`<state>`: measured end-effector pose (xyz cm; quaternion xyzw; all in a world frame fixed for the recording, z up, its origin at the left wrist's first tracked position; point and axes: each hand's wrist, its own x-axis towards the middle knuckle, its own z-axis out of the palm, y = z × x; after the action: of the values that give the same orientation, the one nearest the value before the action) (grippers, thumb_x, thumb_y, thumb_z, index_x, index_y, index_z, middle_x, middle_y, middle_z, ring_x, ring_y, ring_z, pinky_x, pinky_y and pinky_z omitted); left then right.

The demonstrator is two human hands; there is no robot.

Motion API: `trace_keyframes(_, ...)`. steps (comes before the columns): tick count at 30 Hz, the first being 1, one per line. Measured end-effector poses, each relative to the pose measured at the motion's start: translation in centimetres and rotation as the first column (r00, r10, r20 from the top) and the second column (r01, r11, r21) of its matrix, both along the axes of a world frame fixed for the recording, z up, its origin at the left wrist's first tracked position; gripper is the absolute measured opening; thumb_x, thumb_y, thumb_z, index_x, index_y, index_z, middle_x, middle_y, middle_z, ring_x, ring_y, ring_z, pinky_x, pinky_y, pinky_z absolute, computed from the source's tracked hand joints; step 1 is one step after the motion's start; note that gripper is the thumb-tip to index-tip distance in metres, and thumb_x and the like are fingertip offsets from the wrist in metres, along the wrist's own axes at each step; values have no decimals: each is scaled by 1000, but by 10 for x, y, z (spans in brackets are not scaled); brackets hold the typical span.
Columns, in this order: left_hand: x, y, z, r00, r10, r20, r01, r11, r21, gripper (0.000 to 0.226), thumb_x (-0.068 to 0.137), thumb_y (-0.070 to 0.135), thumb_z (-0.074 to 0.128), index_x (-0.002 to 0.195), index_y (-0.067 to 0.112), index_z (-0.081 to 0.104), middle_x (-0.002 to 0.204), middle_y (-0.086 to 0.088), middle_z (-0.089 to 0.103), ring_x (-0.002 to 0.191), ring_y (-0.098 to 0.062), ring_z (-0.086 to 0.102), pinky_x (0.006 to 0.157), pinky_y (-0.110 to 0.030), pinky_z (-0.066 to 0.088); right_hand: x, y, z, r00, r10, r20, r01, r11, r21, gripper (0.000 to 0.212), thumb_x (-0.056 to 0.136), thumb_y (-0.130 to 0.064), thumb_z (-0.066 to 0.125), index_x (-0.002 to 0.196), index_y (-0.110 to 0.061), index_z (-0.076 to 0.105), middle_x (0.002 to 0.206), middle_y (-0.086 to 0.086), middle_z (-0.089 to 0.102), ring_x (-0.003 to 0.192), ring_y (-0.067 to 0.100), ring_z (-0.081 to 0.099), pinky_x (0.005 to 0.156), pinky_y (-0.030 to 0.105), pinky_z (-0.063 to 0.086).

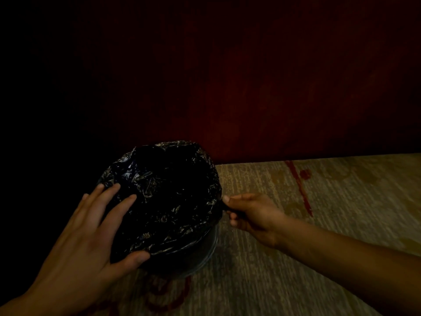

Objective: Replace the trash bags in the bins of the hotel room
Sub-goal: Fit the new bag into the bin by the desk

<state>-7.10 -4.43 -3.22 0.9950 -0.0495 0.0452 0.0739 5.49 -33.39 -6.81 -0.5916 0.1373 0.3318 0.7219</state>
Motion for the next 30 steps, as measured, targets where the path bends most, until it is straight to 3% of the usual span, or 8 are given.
trace_keyframes(4, 0, -2, 0, 1000, 7, 8, -7, 1000, -5, 94, 80, 89, 26, 150, 27, 28, 159, -10, 27, 149, -34, 19, 112, -66, 24, -2, 5, 1, 986, 62, 153, -48, 994, -94, 16, 92, 0, 64, 107, -1, 67, 82, 11, 69, 65, 16, 65, 65, 32, 58)
trace_keyframes(7, 0, -1, 0, 1000, 7, 7, -7, 1000, 1, 94, 80, 88, 26, 151, 27, 28, 159, -10, 26, 149, -33, 18, 113, -65, 24, -2, 8, 1, 968, 36, 250, -2, 991, -136, 16, 89, 3, 66, 100, -3, 56, 80, 17, 66, 63, 21, 67, 63, 38, 60)
trace_keyframes(10, 0, -1, -1, 1000, 13, 0, -13, 1000, 2, 94, 79, 89, 26, 151, 27, 28, 161, -8, 24, 150, -31, 15, 114, -63, 22, -5, 9, 0, 948, 79, 308, -9, 975, -223, 5, 91, -1, 66, 88, 0, 62, 73, 13, 68, 60, 19, 68, 64, 37, 62)
trace_keyframes(13, 0, -1, -1, 1000, 8, -2, -8, 1000, 6, 94, 80, 88, 25, 150, 26, 29, 160, -9, 26, 149, -33, 17, 113, -64, 23, -10, 9, -1, 929, 106, 355, -10, 965, -261, 10, 94, -3, 61, 89, 2, 69, 80, 18, 73, 68, 23, 71, 73, 41, 63)
trace_keyframes(17, 0, 0, -2, 1000, 10, 3, -10, 1000, -8, 94, 79, 89, 25, 150, 27, 29, 160, -9, 25, 150, -32, 16, 114, -64, 21, -14, 3, 4, 925, 136, 354, -72, 979, -190, 15, 91, -3, 61, 92, -2, 75, 91, 13, 76, 80, 23, 71, 84, 42, 60)
trace_keyframes(21, 0, 0, -2, 1000, 2, 11, -1, 1000, -11, 94, 80, 88, 26, 150, 26, 29, 160, -10, 26, 149, -33, 17, 114, -65, 22, -16, -2, 5, 891, 239, 387, -140, 953, -267, 19, 81, -17, 79, 99, -12, 76, 93, 5, 77, 86, 15, 74, 81, 30, 60)
trace_keyframes(24, 0, 2, -4, 1000, 8, 13, -8, 1000, -3, 96, 79, 88, 28, 151, 24, 30, 161, -9, 24, 150, -31, 14, 115, -63, 21, -14, 4, 5, 901, 177, 396, -59, 955, -291, 13, 79, -9, 80, 91, -9, 76, 89, 8, 77, 84, 19, 73, 77, 30, 61)
trace_keyframes(30, 0, -2, -4, 1000, 20, 15, -20, 1000, -3, 98, 78, 90, 27, 151, 24, 30, 160, -9, 24, 151, -30, 13, 117, -58, 17, -6, 14, 3, 923, 167, 347, -42, 939, -342, 8, 79, 1, 72, 86, 2, 69, 86, 21, 73, 83, 33, 74, 77, 47, 62)
